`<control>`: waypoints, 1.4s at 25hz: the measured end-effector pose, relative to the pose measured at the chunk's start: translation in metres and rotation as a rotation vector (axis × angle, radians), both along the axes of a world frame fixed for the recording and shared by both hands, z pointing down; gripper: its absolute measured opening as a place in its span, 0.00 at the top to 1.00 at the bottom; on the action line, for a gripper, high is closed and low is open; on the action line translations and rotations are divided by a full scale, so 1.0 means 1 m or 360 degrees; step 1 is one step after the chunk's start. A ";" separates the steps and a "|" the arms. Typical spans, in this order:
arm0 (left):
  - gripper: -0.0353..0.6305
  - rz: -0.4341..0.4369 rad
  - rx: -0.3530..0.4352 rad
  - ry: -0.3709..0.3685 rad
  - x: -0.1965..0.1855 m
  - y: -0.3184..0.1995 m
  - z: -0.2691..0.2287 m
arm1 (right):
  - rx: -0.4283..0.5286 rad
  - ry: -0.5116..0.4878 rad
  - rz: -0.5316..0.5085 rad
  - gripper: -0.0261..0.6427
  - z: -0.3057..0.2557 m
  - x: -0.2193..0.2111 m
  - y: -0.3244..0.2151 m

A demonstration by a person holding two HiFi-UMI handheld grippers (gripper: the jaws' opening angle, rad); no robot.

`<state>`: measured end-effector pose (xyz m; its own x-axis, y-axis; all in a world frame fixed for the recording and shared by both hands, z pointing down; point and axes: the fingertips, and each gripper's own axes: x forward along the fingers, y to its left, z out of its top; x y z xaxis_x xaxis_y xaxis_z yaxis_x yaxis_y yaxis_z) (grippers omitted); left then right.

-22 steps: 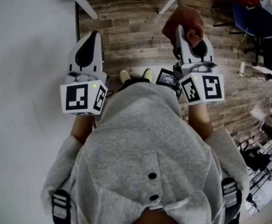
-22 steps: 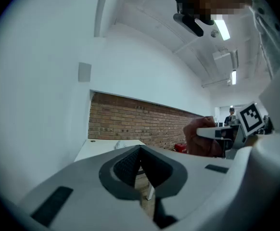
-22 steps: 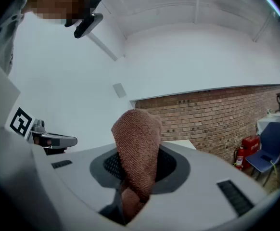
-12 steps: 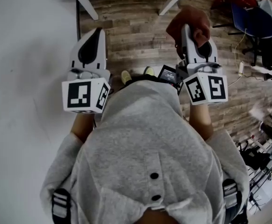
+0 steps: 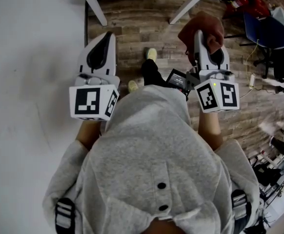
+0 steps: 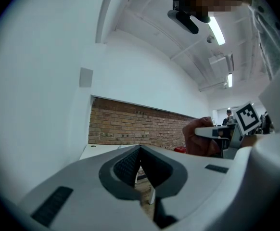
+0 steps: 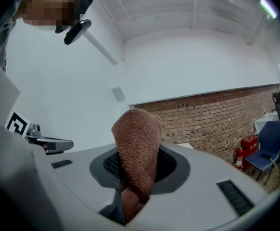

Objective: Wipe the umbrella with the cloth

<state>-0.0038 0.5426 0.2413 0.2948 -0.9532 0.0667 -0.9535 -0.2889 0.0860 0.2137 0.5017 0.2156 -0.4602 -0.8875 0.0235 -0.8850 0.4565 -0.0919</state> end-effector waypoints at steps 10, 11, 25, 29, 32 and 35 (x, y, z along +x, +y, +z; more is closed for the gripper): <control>0.93 -0.0018 -0.0015 0.0012 -0.014 -0.043 0.019 | 0.0043 0.0064 -0.0042 0.81 0.017 -0.019 -0.039; 0.93 -0.0016 -0.0017 0.0016 -0.013 -0.049 0.020 | 0.0051 0.0096 -0.0037 0.81 0.018 -0.017 -0.045; 0.93 0.0043 -0.0093 -0.0014 0.008 -0.188 0.040 | -0.0048 0.0127 0.0008 0.81 0.050 0.009 -0.183; 0.92 0.0052 -0.0095 -0.0017 0.014 -0.234 0.033 | -0.0056 0.0136 0.0009 0.81 0.047 0.011 -0.226; 0.92 0.0040 -0.0104 -0.0021 0.016 -0.261 0.034 | -0.0056 0.0164 -0.0007 0.81 0.049 0.013 -0.253; 0.92 0.0028 -0.0119 -0.0026 0.023 -0.287 0.032 | -0.0068 0.0167 -0.0025 0.81 0.048 0.018 -0.281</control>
